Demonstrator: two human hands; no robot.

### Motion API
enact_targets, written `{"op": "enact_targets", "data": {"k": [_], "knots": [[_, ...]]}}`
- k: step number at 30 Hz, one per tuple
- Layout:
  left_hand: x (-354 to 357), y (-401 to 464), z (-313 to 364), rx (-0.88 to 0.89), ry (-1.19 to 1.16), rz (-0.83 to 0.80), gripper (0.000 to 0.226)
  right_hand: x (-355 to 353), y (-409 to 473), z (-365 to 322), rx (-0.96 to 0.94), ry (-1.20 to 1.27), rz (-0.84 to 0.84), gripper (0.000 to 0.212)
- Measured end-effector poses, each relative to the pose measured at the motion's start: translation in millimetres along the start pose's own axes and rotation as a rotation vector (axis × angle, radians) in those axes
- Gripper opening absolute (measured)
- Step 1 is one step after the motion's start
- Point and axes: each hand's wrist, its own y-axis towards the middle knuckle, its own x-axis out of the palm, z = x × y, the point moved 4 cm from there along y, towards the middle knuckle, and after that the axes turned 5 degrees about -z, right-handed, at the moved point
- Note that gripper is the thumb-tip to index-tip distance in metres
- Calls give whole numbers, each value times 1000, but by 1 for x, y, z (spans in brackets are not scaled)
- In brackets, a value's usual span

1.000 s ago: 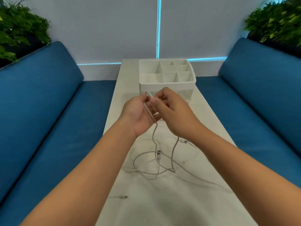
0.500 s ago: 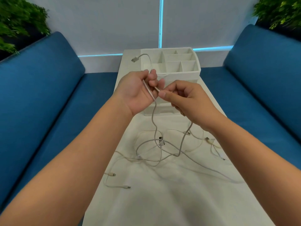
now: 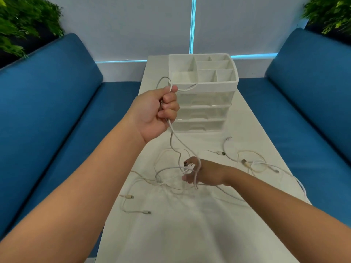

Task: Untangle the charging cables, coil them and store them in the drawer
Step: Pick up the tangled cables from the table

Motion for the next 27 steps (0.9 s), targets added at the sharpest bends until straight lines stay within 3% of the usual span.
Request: {"op": "enact_targets", "data": {"k": [2, 4, 13, 18, 27], "knots": [[-10, -5, 5, 19, 149, 39, 14, -10, 0, 2, -52, 194, 128, 26], [-23, -11, 10, 17, 298, 73, 14, -35, -6, 2, -86, 229, 336, 15], [-84, -33, 13, -16, 473, 196, 22, -131, -43, 16, 52, 804, 869, 17], [-107, -40, 2, -39, 522, 244, 22, -155, -63, 15, 64, 964, 980, 27], [-94, -34, -11, 56, 371, 203, 18, -123, -62, -20, -11, 508, 782, 25]]}}
